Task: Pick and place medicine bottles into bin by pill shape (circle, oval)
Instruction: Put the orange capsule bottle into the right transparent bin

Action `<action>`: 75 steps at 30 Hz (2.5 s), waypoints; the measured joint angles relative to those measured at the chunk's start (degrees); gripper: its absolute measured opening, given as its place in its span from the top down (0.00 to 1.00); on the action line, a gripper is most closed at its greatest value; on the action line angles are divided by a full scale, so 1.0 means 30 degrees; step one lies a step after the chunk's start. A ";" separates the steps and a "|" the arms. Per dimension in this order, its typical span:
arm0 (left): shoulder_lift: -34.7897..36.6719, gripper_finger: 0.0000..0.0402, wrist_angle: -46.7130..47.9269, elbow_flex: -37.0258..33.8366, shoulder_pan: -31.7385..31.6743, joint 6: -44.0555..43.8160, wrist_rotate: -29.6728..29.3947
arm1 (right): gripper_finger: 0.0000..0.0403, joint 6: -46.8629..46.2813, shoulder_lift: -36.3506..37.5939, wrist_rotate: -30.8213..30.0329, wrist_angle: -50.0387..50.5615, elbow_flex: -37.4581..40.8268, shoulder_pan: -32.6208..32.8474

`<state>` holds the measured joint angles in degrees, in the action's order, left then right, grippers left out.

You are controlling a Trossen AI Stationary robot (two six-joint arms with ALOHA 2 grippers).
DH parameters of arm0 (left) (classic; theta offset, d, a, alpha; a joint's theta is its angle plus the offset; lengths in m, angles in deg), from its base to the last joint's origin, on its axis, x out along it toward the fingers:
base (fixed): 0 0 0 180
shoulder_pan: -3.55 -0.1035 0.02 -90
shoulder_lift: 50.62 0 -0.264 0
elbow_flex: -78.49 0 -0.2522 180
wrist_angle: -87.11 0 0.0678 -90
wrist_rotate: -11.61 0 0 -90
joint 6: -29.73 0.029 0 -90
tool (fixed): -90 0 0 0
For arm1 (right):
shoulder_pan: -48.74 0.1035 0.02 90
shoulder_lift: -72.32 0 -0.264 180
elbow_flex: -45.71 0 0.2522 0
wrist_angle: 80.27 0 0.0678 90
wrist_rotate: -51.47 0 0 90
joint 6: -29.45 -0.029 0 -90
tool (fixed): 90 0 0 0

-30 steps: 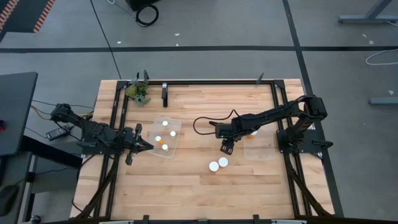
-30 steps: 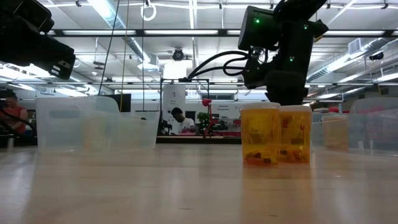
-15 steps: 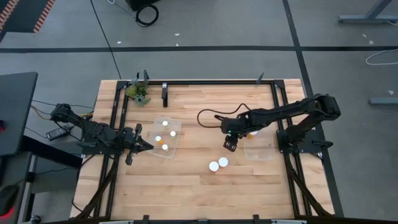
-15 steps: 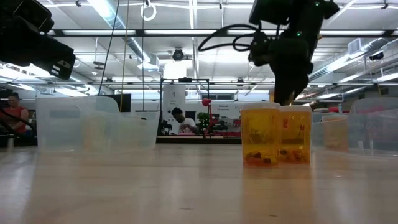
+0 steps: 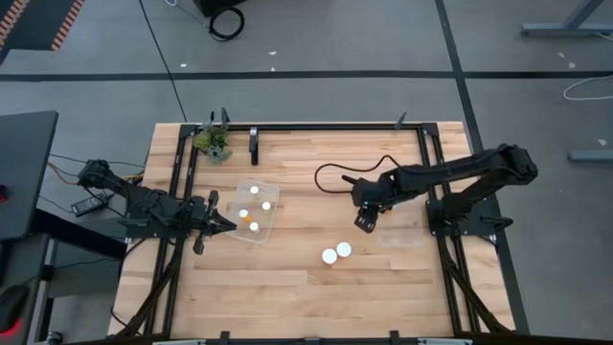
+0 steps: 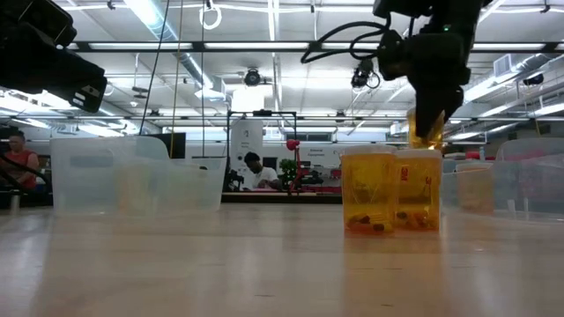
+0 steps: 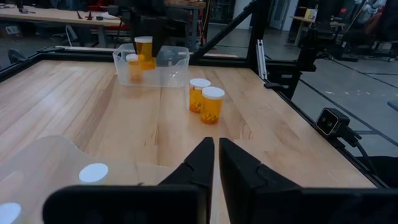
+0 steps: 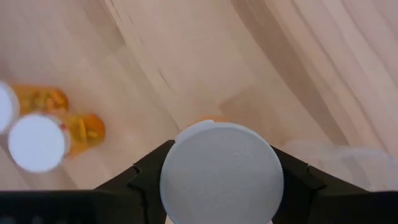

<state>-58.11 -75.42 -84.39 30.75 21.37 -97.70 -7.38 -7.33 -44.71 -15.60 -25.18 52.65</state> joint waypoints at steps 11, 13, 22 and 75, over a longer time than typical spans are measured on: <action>-0.0004 0.90 0.0000 0.0000 -0.0002 0.0000 -0.0002 | 0.47 -0.1962 0.0378 0.0300 0.2121 -0.0015 0.1616; -0.0007 0.90 -0.0006 0.0000 -0.0005 0.0000 -0.0005 | 0.47 -0.2325 0.0717 0.0292 0.2409 -0.0015 0.1799; -0.0002 0.93 -0.0007 0.0000 0.0002 0.0000 0.0002 | 0.47 -0.4248 0.2285 -0.0201 0.4236 -0.0015 0.2550; 0.0000 0.90 -0.0007 0.0000 -0.0001 0.0007 -0.0003 | 0.47 -0.1440 0.4932 -0.4533 0.3582 0.6754 0.4119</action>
<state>-58.11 -75.45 -84.39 30.75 21.40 -97.71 -11.70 7.46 -58.31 -4.85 -4.92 65.01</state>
